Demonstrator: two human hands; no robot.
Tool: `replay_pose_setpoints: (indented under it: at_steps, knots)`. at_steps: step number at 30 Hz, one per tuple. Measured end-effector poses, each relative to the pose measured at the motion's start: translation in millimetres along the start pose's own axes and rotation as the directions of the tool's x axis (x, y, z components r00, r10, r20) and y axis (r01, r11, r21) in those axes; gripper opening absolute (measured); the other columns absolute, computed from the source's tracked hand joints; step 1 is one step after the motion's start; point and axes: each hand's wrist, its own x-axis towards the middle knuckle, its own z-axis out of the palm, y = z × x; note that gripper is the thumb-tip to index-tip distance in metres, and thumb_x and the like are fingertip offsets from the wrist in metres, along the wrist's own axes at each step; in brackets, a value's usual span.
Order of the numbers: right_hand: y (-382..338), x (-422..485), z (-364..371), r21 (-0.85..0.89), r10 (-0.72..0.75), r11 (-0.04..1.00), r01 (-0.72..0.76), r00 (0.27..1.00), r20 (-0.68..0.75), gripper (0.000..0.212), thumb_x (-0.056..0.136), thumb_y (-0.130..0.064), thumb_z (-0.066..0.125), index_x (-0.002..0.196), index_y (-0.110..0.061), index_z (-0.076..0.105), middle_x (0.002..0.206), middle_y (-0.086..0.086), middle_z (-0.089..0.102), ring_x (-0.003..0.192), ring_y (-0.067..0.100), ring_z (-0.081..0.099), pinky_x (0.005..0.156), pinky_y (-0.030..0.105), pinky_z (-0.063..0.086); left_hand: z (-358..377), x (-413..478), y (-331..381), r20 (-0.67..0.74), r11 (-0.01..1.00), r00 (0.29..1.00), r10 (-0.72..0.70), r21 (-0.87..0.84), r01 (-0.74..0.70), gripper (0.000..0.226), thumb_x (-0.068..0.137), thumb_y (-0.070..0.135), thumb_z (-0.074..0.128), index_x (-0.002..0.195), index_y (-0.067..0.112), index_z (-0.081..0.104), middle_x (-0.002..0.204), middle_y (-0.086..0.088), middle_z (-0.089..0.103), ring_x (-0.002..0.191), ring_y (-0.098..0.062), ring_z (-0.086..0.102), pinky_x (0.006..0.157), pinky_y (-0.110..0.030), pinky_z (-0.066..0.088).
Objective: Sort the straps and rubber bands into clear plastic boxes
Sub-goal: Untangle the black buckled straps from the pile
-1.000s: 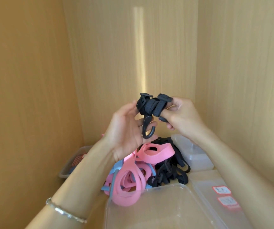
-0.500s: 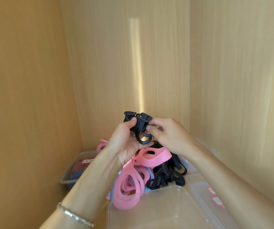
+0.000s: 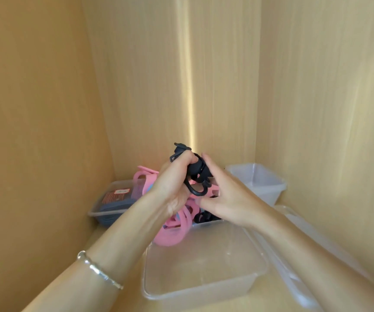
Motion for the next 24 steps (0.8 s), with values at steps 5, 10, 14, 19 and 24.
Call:
replay_pose_setpoints:
  at_steps: [5,10,14,19,24]
  knots:
    - [-7,-8,3,0.003,-0.07,0.998,0.07,0.997,-0.027,0.064,0.075,-0.043,0.076,0.128,-0.053,0.042,0.133,-0.03,0.025,0.116,-0.008,0.044,0.097,0.025,0.039,-3,-24,-10,-0.032,0.999,0.999,-0.028,-0.037,0.027,0.015,0.091,0.013,0.048,0.093,0.003,0.059,0.089,-0.017,0.06,0.082,-0.028,0.06,0.071,-0.037,0.052]
    - [-8,-12,5,0.002,-0.103,0.995,0.103,0.994,-0.04,0.05,0.079,-0.025,0.068,0.123,-0.045,0.054,0.111,-0.009,0.069,0.099,0.011,0.066,0.088,0.042,0.053,-11,-43,-5,-0.051,1.0,0.999,0.003,0.014,-0.003,0.018,0.092,0.01,0.046,0.084,0.003,0.059,0.079,-0.013,0.064,0.078,-0.023,0.063,0.08,-0.035,0.053]
    - [-8,-14,5,-0.019,-0.099,0.995,0.101,0.99,0.1,0.05,0.075,-0.032,0.063,0.121,-0.049,0.058,0.097,0.005,0.07,0.093,0.027,0.067,0.088,0.05,0.053,-28,-50,-5,-0.081,0.995,0.993,-0.08,0.06,0.085,0.028,0.089,0.009,0.052,0.11,-0.007,0.061,0.101,-0.02,0.064,0.094,-0.024,0.061,0.093,-0.036,0.05]
    - [-9,-15,-13,0.074,-0.068,0.996,0.048,0.954,0.291,0.045,0.08,-0.016,0.071,0.123,-0.031,0.066,0.115,-0.004,0.069,0.109,0.015,0.065,0.103,0.044,0.047,-52,-66,5,0.057,0.872,0.991,-0.118,0.483,0.076,0.043,0.077,0.039,0.076,0.112,0.017,0.065,0.109,-0.003,0.072,0.099,-0.016,0.069,0.089,-0.035,0.054]
    - [-7,-17,-20,0.085,-0.021,0.996,-0.029,0.844,0.535,0.048,0.081,0.003,0.072,0.118,-0.027,0.066,0.119,-0.007,0.069,0.115,0.007,0.062,0.106,0.029,0.043,-64,-74,6,0.059,0.701,0.987,-0.146,0.71,0.062,0.057,0.051,0.056,0.086,0.097,0.031,0.065,0.081,0.009,0.073,0.076,-0.01,0.072,0.076,-0.029,0.056]
